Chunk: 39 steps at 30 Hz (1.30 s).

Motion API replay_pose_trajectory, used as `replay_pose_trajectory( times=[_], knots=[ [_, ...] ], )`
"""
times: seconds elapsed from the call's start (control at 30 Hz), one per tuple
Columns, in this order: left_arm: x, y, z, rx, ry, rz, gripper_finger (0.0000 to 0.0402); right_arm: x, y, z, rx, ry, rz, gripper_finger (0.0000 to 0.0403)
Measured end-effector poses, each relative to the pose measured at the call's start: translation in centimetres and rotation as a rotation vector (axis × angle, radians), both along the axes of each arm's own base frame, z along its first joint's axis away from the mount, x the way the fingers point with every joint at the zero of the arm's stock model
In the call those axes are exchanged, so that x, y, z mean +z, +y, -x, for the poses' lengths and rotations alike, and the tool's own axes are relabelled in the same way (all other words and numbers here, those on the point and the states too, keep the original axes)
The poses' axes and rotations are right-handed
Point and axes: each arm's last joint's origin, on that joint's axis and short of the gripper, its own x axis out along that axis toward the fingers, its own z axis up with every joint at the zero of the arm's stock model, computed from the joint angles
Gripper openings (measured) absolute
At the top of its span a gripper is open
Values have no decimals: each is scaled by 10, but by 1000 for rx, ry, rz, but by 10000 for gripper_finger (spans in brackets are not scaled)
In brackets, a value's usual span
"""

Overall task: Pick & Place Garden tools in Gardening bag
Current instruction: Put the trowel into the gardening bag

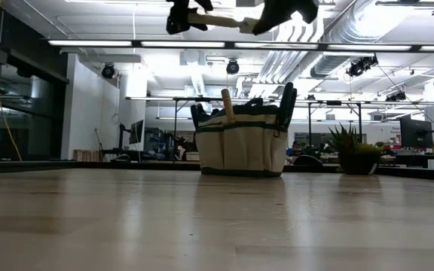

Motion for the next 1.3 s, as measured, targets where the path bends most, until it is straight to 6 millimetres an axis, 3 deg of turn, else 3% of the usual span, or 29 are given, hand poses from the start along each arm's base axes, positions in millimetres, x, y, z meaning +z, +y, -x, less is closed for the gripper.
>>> replay_pose_trajectory(
  times=[0.4, 0.77, 1.07, 1.3],
  knots=[
    [36, 0, 32, 93, -2, -398, 198, -5, -36, 18, -131, -102, -539, 4],
    [40, 3, 38, 130, 61, -595, 198, 3, -80, 33, -178, -293, -846, 4],
    [19, 16, 43, 196, 107, -581, 198, 1, -120, 56, -269, -395, -907, 4],
    [-9, 31, 41, 213, -18, -503, 198, -41, -133, 60, -183, -476, -1060, 4]
  ],
)
